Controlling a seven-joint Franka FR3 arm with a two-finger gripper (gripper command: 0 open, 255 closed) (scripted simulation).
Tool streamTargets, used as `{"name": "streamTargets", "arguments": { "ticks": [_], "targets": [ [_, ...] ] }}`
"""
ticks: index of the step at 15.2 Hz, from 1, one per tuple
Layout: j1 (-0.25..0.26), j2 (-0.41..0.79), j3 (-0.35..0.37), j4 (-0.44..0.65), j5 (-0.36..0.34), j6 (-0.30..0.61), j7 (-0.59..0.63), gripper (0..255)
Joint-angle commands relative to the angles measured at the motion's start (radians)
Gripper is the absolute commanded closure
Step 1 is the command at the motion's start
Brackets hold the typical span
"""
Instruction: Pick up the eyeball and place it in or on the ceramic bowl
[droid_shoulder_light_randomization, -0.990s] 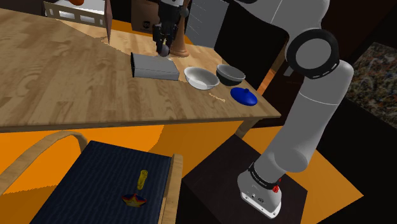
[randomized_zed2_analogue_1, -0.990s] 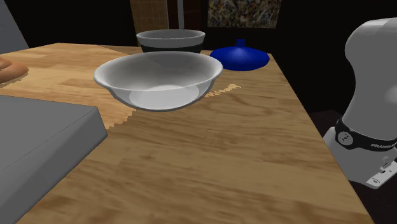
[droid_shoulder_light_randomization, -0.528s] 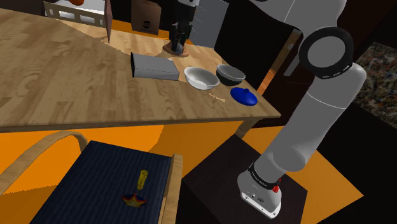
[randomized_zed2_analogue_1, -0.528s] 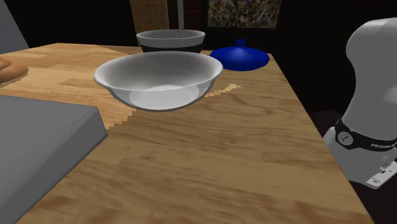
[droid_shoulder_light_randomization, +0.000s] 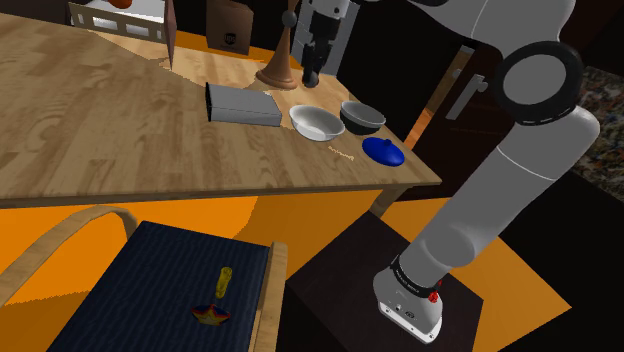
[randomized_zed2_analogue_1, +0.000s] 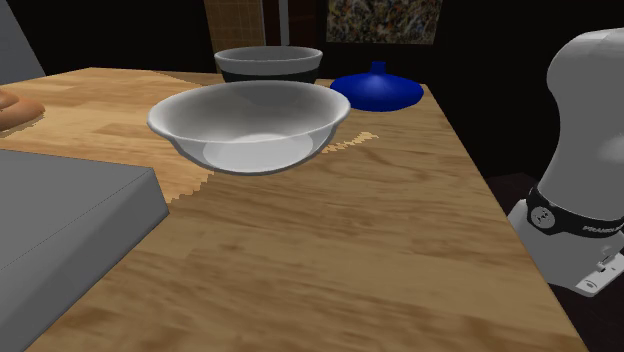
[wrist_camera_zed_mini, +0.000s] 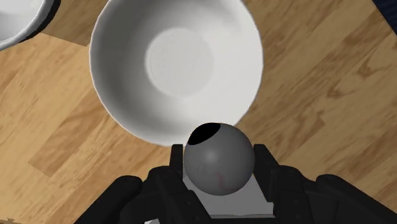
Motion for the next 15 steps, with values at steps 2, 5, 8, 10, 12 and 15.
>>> {"name": "streamTargets", "arguments": {
  "ticks": [2, 5, 8, 10, 12, 15],
  "targets": [
    [-0.036, -0.035, -0.037, -0.042, 0.0, 0.007, -0.075, 255],
    [-0.07, -0.056, -0.074, -0.065, -0.003, 0.008, -0.145, 255],
    [-0.103, -0.068, -0.112, -0.076, -0.007, 0.008, -0.216, 255],
    [-0.125, -0.071, -0.138, -0.078, -0.01, 0.007, -0.264, 255],
    [-0.147, -0.07, -0.164, -0.075, -0.012, 0.005, -0.312, 255],
    [-0.181, -0.06, -0.203, -0.061, -0.013, 0.001, -0.385, 255]
  ]
}}
